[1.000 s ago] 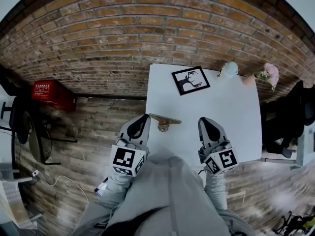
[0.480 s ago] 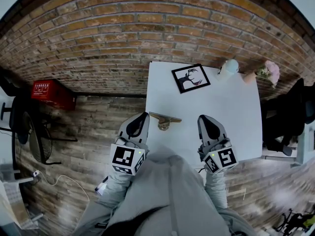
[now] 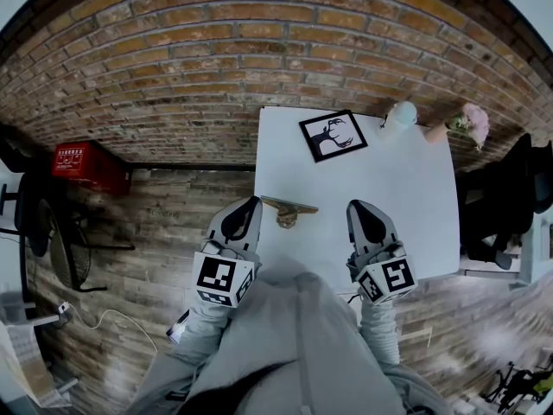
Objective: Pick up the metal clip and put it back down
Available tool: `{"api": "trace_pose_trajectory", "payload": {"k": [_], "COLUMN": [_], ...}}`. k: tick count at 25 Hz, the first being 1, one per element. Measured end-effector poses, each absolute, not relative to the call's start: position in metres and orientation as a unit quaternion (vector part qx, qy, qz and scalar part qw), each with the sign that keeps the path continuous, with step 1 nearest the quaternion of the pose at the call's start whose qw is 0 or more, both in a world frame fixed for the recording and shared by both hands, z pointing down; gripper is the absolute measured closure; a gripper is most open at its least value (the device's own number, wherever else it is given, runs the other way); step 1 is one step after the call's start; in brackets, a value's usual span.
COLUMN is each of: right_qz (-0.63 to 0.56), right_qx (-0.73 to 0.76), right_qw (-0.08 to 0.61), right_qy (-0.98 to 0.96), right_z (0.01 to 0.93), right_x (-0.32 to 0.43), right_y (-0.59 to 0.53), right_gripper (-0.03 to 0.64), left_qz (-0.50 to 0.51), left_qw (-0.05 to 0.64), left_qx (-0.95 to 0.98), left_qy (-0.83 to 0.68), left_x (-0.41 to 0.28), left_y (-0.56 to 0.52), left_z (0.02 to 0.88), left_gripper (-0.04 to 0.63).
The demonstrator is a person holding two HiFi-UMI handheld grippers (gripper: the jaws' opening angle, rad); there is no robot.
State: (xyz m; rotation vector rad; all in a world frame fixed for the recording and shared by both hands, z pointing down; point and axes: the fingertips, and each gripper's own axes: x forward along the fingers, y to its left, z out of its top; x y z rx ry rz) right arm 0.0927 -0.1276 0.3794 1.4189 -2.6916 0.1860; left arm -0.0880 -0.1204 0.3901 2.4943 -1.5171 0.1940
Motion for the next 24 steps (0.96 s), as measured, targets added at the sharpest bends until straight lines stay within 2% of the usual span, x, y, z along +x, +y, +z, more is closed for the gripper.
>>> {"api": "trace_pose_trajectory", "payload": {"k": [24], "right_qz": [0.067], "right_qx": [0.483], "right_qw": [0.048], "right_qy": [-0.872], "right_z": [0.3809], "right_x": [0.0889], "right_y": [-0.1250], "right_gripper": [0.594], "left_qz": [0.071], "left_qw": [0.115], "left_qx": [0.853], "left_qy": [-0.504], "left_x": [-0.0937], "left_y": [-0.1257], "left_z": [0.3974], "left_gripper": [0.563]}}
